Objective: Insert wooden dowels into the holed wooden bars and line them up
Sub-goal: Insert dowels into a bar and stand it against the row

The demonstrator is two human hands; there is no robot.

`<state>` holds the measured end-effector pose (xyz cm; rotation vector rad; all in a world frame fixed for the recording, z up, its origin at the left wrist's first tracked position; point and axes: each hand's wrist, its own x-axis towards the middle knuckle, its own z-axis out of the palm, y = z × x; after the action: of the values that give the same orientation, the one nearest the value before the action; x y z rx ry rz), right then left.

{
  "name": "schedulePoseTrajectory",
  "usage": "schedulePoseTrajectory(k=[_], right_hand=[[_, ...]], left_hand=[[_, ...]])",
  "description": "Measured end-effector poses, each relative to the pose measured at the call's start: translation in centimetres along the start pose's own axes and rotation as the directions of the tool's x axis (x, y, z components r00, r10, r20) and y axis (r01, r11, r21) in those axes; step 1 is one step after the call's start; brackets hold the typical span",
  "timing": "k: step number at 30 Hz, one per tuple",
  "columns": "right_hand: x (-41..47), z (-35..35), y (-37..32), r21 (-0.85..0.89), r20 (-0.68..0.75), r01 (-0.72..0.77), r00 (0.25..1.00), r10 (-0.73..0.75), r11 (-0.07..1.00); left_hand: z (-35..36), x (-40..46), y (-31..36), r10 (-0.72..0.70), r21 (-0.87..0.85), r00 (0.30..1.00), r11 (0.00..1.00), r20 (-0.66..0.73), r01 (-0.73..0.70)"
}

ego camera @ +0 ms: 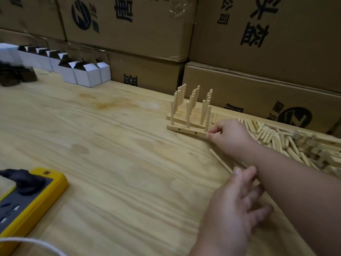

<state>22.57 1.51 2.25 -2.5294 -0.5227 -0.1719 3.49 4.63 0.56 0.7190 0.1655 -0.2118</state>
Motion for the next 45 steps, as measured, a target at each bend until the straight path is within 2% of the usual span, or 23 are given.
schedulePoseTrajectory(k=[8, 14, 23, 34, 39, 42, 45], right_hand=[[1.9, 1.5, 0.9, -0.097, 0.027, 0.006, 1.0, -0.003, 0.995], [2.4, 1.6, 0.2, -0.16, 0.019, 0.007, 1.0, -0.003, 0.987], [2.8, 1.8, -1.0, -0.259, 0.012, -0.021, 1.0, 0.025, 0.966], [3.0, 1.4, -0.8, -0.259, 0.016, -0.048, 0.998, 0.054, 0.965], [3.3, 1.6, -0.7, -0.264, 0.011, -0.046, 0.999, 0.051, 0.963], [3.2, 1.5, -0.7, -0.249, 0.004, -0.037, 0.999, 0.039, 0.968], [2.8, 1.0, -0.8, -0.202, -0.026, -0.046, 0.999, 0.041, 0.978]], left_hand=[[0.7, -0.2, 0.6, -0.021, -0.087, 1.0, 0.996, 0.013, 0.022], [-0.1, -0.1, -0.1, 0.056, -0.033, 0.996, 0.998, 0.067, -0.054], [-0.4, -0.3, 0.1, 0.112, -0.019, 0.991, 0.994, 0.068, -0.111], [-0.5, -1.0, 0.4, 0.133, 0.093, 0.989, 0.986, 0.066, -0.139], [-1.0, -0.8, 0.9, 0.178, 0.183, 0.984, 0.967, 0.021, -0.179], [-1.2, -0.8, 1.0, 0.19, 0.182, 0.982, 0.965, 0.016, -0.189], [-0.7, -1.0, 0.7, 0.19, 0.103, 0.981, 0.976, 0.045, -0.194]])
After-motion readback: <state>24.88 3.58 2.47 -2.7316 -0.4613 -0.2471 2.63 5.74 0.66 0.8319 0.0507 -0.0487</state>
